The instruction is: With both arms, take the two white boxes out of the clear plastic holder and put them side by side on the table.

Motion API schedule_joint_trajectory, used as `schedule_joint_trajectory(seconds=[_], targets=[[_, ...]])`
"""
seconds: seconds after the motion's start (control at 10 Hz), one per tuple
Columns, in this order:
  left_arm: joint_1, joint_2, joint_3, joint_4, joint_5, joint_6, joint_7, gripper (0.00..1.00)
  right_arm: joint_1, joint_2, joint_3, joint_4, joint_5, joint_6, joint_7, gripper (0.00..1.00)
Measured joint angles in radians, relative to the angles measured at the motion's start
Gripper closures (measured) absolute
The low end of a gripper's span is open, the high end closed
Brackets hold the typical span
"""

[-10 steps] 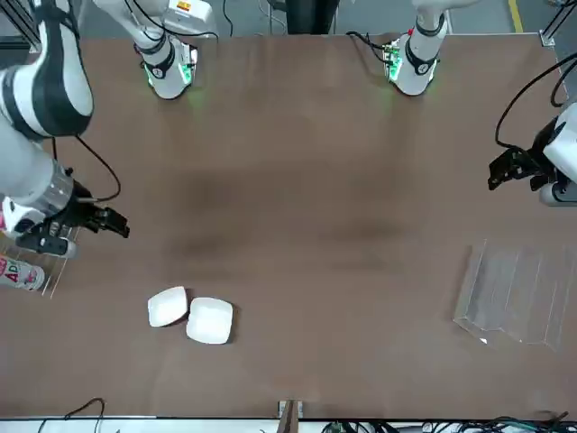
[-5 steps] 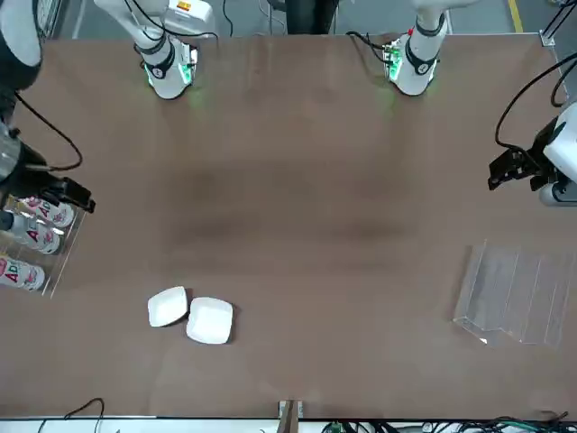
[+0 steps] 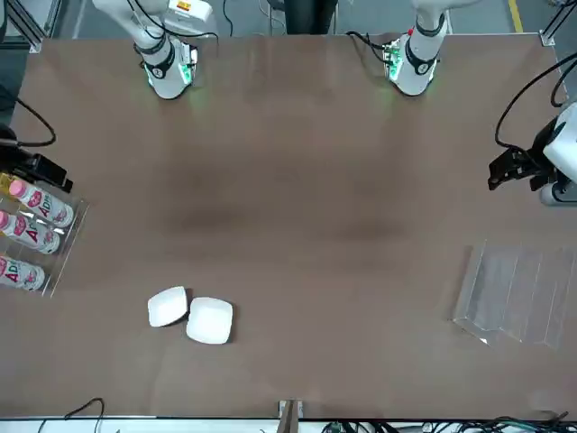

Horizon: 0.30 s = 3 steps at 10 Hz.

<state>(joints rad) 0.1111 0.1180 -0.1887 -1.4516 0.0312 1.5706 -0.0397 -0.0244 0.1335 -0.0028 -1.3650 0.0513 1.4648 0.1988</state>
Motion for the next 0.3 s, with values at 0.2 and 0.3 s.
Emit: schedule_joint_trajectory(seconds=[0.2,0.3], targets=[[0.0,0.0,0.0,0.0,0.0,0.0,0.0,0.0,0.002,-0.013,-0.005,-0.02,0.0,0.0,0.0,0.0],[0.0,0.0,0.0,0.0,0.0,0.0,0.0,0.0,0.002,-0.015,-0.007,-0.025,-0.001,0.005,0.0,0.0]])
